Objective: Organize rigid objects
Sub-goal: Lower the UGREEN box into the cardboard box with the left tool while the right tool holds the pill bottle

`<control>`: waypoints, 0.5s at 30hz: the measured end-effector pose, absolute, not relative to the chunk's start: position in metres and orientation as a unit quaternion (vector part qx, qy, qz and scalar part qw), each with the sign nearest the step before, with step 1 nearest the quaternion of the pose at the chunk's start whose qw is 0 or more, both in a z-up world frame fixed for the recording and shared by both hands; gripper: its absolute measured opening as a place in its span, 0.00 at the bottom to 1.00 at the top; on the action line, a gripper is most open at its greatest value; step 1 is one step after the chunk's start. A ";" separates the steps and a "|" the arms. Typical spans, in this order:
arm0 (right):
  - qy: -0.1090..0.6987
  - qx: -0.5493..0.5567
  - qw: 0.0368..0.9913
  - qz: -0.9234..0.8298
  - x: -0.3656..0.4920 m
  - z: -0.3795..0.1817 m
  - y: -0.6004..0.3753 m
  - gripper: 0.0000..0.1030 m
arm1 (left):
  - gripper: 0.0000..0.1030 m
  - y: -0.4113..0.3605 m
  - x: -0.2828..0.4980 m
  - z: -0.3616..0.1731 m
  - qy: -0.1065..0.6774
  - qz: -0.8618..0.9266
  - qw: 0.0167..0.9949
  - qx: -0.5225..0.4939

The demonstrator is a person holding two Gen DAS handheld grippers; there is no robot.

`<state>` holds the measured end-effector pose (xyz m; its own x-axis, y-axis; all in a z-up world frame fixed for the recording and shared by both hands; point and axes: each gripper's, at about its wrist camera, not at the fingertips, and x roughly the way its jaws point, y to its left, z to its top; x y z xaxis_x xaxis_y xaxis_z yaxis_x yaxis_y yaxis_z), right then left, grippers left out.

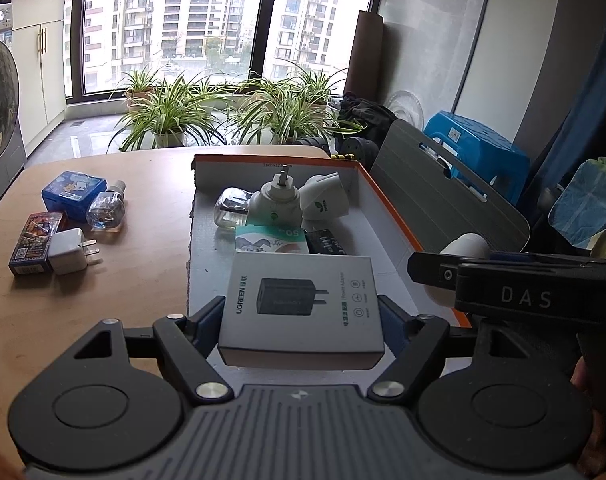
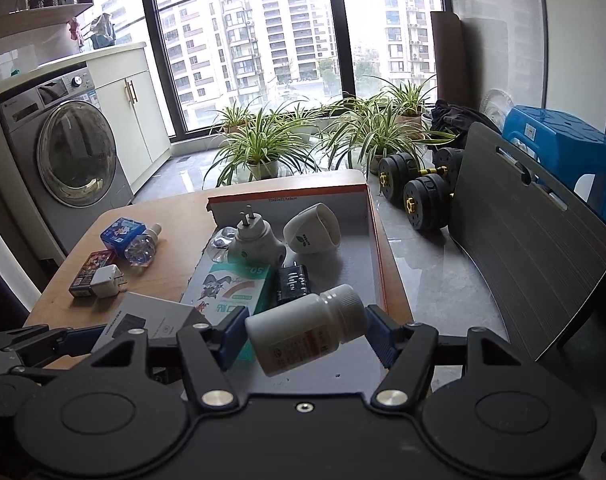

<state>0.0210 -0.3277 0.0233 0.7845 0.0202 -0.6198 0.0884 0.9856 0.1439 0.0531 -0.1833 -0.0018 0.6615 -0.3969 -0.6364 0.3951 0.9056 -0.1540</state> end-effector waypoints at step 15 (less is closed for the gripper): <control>0.332 0.078 0.940 -0.018 0.024 0.022 -0.324 0.75 | 0.77 -0.185 0.055 -0.005 0.355 -0.216 0.910 -0.003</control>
<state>0.0240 -0.3236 0.0219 0.7794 0.0191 -0.6262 0.0849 0.9871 0.1358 0.0548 -0.1848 -0.0047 0.6553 -0.3951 -0.6438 0.3911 0.9066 -0.1584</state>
